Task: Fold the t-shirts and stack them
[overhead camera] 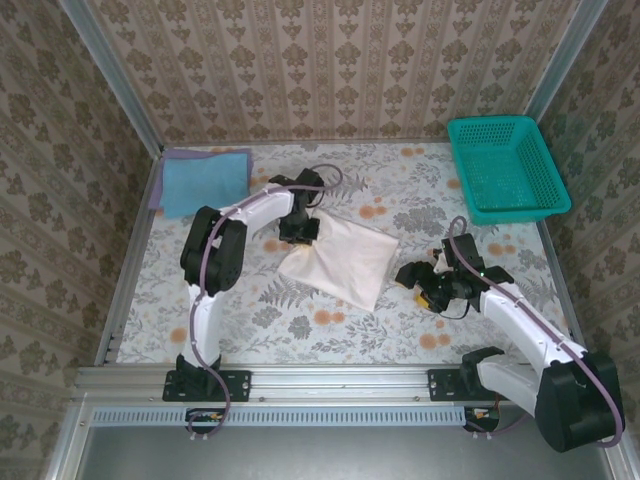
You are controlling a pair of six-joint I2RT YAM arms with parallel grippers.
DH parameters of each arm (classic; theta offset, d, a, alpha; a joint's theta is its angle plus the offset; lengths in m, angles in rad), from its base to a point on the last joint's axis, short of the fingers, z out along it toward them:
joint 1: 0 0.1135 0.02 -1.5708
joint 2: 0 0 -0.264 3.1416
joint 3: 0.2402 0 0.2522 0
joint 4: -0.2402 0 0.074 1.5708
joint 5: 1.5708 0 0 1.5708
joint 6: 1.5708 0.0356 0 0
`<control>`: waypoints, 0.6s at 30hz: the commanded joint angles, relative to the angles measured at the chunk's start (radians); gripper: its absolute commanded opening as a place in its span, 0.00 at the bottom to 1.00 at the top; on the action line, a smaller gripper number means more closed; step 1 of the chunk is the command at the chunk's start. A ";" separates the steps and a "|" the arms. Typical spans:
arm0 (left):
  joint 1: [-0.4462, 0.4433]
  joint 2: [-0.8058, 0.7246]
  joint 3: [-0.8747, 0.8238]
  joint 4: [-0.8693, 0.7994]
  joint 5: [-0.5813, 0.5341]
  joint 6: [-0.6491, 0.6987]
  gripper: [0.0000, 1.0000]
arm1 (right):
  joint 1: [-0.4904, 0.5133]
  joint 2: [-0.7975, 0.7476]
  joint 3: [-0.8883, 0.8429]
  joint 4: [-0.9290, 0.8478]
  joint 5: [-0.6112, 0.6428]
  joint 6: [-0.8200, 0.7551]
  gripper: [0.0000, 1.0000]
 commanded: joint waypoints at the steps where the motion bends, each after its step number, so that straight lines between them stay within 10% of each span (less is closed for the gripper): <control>1: 0.054 0.039 0.108 -0.032 -0.191 0.093 0.00 | 0.006 -0.052 0.032 -0.033 -0.023 0.035 0.72; 18: 0.173 0.253 0.824 -0.318 -0.372 0.404 0.00 | 0.006 -0.071 0.128 -0.139 -0.029 0.076 0.70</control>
